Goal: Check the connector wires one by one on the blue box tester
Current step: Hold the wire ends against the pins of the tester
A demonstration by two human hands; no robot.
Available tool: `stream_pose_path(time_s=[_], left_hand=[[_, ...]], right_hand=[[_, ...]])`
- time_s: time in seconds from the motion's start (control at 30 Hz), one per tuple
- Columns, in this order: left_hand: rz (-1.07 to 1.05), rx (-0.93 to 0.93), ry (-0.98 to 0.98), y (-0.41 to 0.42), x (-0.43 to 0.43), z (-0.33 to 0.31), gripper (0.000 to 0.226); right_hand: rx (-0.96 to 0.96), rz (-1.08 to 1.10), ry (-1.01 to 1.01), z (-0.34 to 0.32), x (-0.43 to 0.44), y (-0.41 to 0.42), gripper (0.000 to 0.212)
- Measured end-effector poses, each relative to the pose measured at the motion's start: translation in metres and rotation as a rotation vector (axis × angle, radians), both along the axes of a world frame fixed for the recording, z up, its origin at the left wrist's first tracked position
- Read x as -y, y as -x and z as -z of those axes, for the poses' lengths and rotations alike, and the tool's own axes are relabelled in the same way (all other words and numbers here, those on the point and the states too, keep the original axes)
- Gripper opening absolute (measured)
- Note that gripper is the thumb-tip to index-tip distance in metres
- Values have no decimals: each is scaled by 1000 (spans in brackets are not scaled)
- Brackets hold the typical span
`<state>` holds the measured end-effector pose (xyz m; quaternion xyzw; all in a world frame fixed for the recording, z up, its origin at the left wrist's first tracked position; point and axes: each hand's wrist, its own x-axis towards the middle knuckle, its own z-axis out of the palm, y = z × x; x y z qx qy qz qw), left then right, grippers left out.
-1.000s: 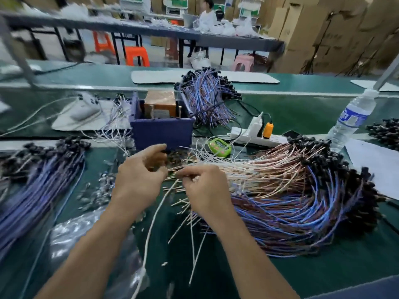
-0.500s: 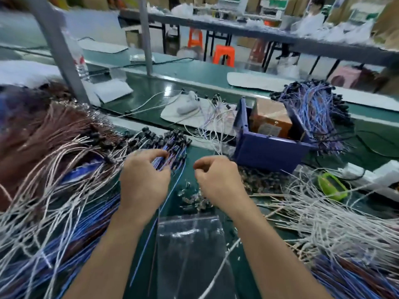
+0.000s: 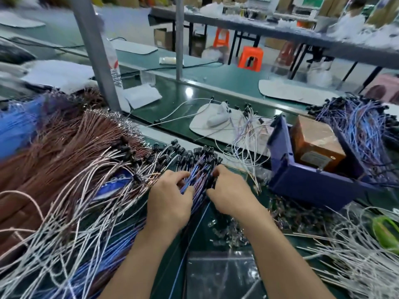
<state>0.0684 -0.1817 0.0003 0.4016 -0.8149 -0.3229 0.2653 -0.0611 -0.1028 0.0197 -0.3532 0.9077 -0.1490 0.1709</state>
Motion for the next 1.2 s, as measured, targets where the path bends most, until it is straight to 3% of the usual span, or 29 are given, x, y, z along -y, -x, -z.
stream_pose_path(time_s=[0.1, 0.2, 0.23, 0.27, 0.4, 0.47, 0.57, 0.63, 0.8, 0.9, 1.03, 1.1, 1.2], left_hand=[[11, -15, 118, -3, -5, 0, 37], [169, -112, 356, -2, -15, -7, 35], [230, -145, 345, 0, -21, -11, 35], [283, -167, 234, 1, -26, -16, 34], [466, -308, -557, 2, -39, -30, 35], [505, -359, -744, -4, -38, -36, 25], [670, -269, -716, -2, -43, -45, 19], [767, -166, -683, 2, -51, -48, 24], [593, -61, -709, -10, -35, -51, 31], [447, -7, -534, -10, -26, -61, 31], [377, 216, -92, 4, -41, -73, 14], [400, 142, -101, 14, -52, -80, 12], [572, 73, -261, 33, -80, -90, 16]], right_hand=[[-18, 123, 142, -1, -9, -3, 31], [37, 220, 431, -6, -25, -9, 29], [89, 234, 538, -10, -32, -11, 29], [162, 256, 653, -16, -38, -13, 28], [574, 397, 1158, -46, -75, -19, 36], [755, 407, 1283, -55, -92, -27, 34], [845, 353, 1246, -58, -105, -45, 23], [844, 463, 1304, -57, -114, -49, 20], [856, 627, 1584, -74, -174, -18, 27], [731, 636, 1521, -73, -208, 2, 19], [147, 567, 963, -69, -235, 5, 14], [-65, 492, 748, -71, -246, 7, 18], [-78, 377, 559, -76, -255, 10, 15]])
